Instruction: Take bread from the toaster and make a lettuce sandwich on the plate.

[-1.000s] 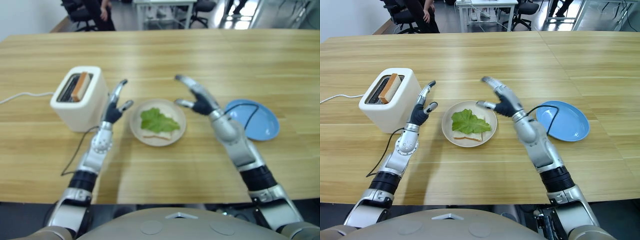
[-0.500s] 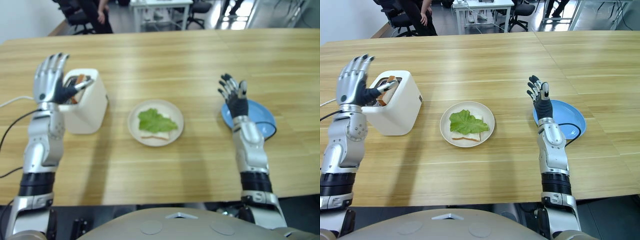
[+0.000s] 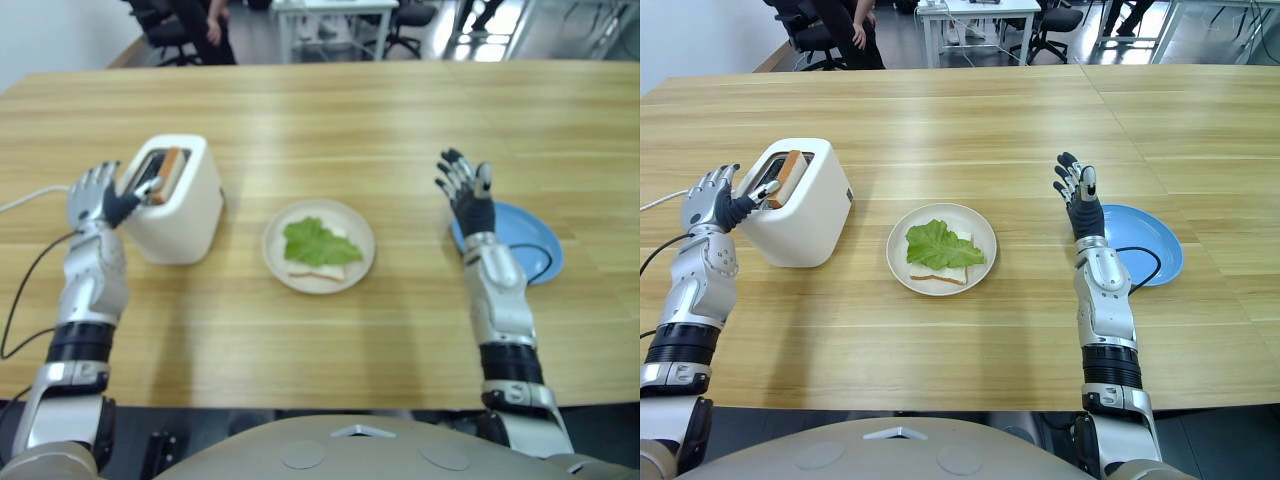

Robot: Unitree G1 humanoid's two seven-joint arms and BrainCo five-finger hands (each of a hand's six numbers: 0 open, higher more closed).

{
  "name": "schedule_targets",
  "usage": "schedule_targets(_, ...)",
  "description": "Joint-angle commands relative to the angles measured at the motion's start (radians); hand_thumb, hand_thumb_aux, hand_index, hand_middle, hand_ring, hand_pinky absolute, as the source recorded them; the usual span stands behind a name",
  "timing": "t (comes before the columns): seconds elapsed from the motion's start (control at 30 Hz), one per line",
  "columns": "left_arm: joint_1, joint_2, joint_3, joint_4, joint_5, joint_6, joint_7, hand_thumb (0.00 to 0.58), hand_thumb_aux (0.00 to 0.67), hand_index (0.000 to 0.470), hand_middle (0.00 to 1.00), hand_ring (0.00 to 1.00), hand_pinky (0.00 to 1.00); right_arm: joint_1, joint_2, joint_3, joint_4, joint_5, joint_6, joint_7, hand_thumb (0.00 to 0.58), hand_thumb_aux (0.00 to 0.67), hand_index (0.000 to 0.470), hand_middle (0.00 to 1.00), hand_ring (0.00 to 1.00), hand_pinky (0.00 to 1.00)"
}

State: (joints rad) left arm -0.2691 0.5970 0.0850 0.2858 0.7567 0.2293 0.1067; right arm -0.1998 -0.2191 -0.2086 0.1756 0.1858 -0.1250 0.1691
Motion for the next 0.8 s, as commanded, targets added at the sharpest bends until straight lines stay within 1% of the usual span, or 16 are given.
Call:
schedule_targets(0.03, 0.029, -0.006, -0.023, -0.02, -0.031, -0.017, 0.016, 0.0, 0.0, 0.0, 0.0, 0.0, 0.0, 0.003, -0.006, -0.002, 0.033, -0.019, -0.01, -0.005, 0.0, 0.0, 0.0, 0.0, 0.0, 0.0)
schedule_targets(0.23, 0.058, 0.012, -0.011, -0.121, -0.029, -0.034, 0.079, 0.0, 0.0, 0.0, 0.0, 0.0, 0.0, 0.005, -0.007, 0.001, 0.049, -0.035, -0.023, -0.01, 0.0, 0.0, 0.0, 0.0, 0.0, 0.0)
schedule_targets(0.37, 0.069, 0.017, -0.025, -0.158, -0.009, -0.022, 0.081, 0.0, 0.0, 0.0, 0.0, 0.0, 0.0, 0.003, -0.009, 0.004, 0.056, -0.049, -0.028, -0.013, 0.0, 0.0, 0.0, 0.0, 0.0, 0.0)
schedule_targets(0.63, 0.065, 0.011, -0.078, -0.078, -0.012, 0.002, 0.051, 0.0, 0.0, 0.0, 0.0, 0.0, 0.0, 0.001, -0.014, 0.006, 0.064, -0.055, -0.032, -0.013, 0.0, 0.0, 0.0, 0.0, 0.0, 0.0)
schedule_targets(0.8, 0.041, 0.006, -0.108, 0.017, -0.028, 0.0, 0.044, 0.0, 0.0, 0.0, 0.0, 0.0, 0.0, 0.002, -0.016, 0.005, 0.065, -0.057, -0.033, -0.013, 0.0, 0.0, 0.0, 0.0, 0.0, 0.0)
